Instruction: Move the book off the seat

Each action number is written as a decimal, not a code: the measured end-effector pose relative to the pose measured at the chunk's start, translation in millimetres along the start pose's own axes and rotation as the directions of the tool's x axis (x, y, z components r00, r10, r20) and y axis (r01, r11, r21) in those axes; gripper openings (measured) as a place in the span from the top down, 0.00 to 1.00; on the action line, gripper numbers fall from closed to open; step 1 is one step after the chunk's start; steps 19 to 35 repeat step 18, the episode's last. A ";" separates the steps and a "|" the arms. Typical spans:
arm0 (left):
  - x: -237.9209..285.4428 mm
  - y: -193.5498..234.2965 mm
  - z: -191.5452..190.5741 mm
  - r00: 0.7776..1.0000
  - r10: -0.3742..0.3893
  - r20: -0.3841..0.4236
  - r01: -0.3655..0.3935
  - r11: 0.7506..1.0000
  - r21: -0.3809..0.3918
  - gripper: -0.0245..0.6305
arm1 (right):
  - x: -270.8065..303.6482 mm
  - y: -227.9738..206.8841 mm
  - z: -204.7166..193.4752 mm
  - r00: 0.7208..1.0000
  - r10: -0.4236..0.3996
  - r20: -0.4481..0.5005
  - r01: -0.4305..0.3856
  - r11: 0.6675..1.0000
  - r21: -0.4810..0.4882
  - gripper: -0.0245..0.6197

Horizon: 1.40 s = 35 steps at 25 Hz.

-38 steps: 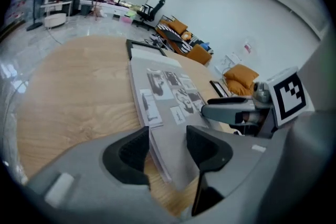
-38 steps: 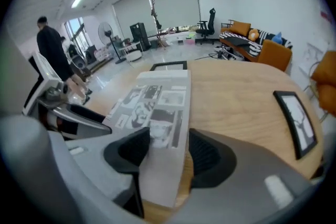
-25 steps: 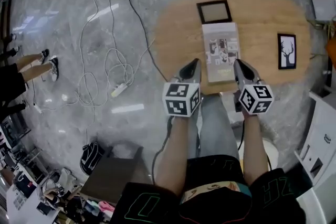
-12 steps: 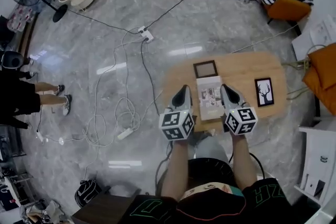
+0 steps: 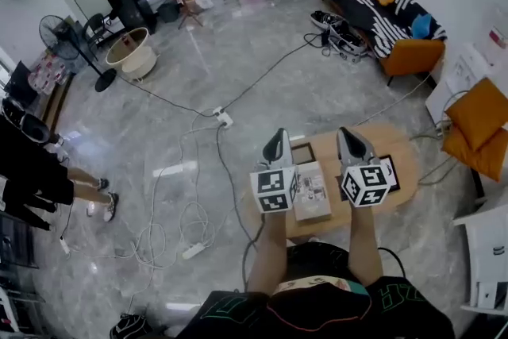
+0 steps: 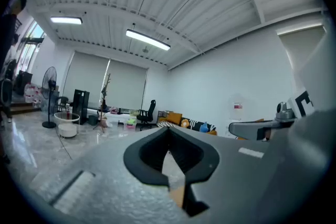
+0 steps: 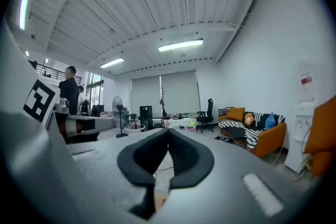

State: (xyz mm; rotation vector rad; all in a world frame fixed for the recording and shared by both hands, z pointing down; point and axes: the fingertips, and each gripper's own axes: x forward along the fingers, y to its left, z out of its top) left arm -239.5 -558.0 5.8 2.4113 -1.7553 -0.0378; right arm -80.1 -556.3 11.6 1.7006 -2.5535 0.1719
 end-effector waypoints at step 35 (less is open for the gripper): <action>14.4 -11.3 25.0 0.991 0.095 0.091 -0.101 0.993 0.054 0.95 | 4.0 -35.6 45.3 0.996 0.060 0.067 -0.050 0.989 -0.140 0.96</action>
